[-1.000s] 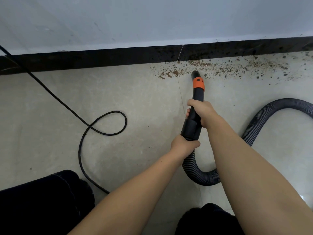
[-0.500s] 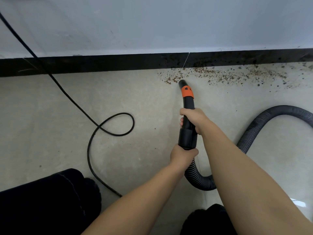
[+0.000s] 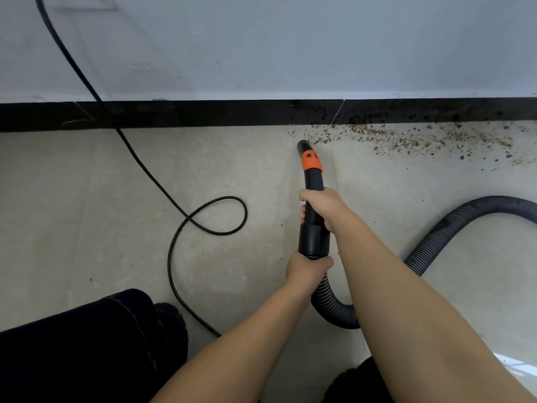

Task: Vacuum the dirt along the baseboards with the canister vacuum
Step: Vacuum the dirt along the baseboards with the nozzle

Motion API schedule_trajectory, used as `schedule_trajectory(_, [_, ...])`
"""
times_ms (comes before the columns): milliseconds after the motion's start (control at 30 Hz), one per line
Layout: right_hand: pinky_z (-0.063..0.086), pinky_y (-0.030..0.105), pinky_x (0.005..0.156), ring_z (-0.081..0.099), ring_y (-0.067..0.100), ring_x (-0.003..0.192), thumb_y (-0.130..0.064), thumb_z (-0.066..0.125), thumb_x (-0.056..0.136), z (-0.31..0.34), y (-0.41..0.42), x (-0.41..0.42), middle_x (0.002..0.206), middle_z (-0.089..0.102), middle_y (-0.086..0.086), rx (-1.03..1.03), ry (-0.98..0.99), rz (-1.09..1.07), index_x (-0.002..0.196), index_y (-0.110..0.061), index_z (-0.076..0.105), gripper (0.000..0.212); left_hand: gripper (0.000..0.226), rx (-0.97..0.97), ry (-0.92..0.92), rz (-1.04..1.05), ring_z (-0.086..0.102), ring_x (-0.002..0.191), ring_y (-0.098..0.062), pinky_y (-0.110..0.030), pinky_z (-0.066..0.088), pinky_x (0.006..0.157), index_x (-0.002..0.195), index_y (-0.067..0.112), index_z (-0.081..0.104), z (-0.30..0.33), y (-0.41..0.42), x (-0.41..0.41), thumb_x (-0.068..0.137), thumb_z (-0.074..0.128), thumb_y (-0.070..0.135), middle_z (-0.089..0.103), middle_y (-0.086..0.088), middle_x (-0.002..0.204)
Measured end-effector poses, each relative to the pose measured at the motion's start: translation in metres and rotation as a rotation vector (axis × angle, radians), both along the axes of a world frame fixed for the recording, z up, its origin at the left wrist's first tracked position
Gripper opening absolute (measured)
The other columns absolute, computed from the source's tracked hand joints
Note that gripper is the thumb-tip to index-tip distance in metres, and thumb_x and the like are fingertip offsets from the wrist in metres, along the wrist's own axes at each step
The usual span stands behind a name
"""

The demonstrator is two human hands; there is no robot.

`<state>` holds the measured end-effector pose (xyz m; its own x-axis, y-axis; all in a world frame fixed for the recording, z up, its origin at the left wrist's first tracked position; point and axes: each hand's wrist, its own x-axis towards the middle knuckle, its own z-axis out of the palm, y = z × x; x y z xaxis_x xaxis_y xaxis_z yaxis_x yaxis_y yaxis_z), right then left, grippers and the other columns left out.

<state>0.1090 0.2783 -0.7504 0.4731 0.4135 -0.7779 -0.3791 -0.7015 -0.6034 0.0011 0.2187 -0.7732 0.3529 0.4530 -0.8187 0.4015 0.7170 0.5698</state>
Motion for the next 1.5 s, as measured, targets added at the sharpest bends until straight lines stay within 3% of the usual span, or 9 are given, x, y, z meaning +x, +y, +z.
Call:
schedule_trajectory(300, [0.048,0.026,0.05,0.049,0.02,0.048,-0.003,0.055,0.084,-0.005,-0.012,0.031,0.061,0.051,0.009,0.01,-0.021,-0.197,0.08,-0.009,0.045,0.011,0.021,-0.014,-0.015,-0.173,0.055,0.079,-0.021,-0.025,0.045,0.067,0.098,0.013,0.056,-0.004,0.01,0.022,0.079,0.062,0.007,0.056,-0.004,0.079])
schedule_trajectory(500, [0.049,0.029,0.053,0.049,0.021,0.05,-0.003,0.055,0.084,-0.009,-0.015,0.047,0.062,0.05,0.01,0.016,-0.013,-0.224,0.08,-0.007,0.046,0.011,0.016,-0.005,-0.018,-0.198,0.055,0.076,-0.022,-0.026,0.044,0.066,0.081,0.019,0.054,-0.007,0.01,0.037,0.078,0.063,0.007,0.055,-0.002,0.073])
schedule_trajectory(867, [0.048,0.028,0.051,0.05,0.021,0.047,-0.003,0.055,0.083,-0.005,-0.008,0.019,0.061,0.051,0.01,-0.002,-0.015,0.017,0.081,-0.007,0.047,0.01,0.014,-0.022,0.005,-0.045,0.055,0.067,-0.014,-0.021,0.043,0.055,0.091,0.014,0.058,-0.005,-0.007,0.018,0.079,0.066,0.011,0.059,-0.003,0.076])
schedule_trajectory(1133, [0.049,0.028,0.05,0.052,0.02,0.049,-0.003,0.055,0.083,0.001,0.02,-0.004,0.063,0.053,0.01,0.02,0.001,0.089,0.082,-0.008,0.048,0.009,0.031,-0.027,0.017,0.052,0.061,0.082,-0.022,-0.031,0.051,0.074,0.107,0.009,0.063,-0.001,0.014,0.0,0.077,0.068,0.013,0.067,-0.012,0.094])
schedule_trajectory(1267, [0.049,0.029,0.052,0.052,0.021,0.048,-0.003,0.055,0.082,-0.003,0.028,-0.007,0.062,0.052,0.01,0.015,-0.013,0.05,0.082,-0.007,0.048,0.009,0.032,-0.019,0.009,0.036,0.061,0.08,-0.022,-0.03,0.05,0.072,0.107,0.007,0.063,-0.006,0.023,-0.003,0.077,0.069,0.013,0.066,-0.011,0.091])
schedule_trajectory(1500, [0.048,0.028,0.051,0.05,0.022,0.05,-0.002,0.055,0.083,-0.004,0.004,0.025,0.063,0.051,0.01,-0.002,-0.027,-0.063,0.079,-0.008,0.046,0.011,0.014,-0.038,0.0,-0.081,0.057,0.074,-0.019,-0.025,0.046,0.065,0.087,0.016,0.057,-0.008,0.012,0.023,0.078,0.066,0.009,0.059,-0.003,0.075])
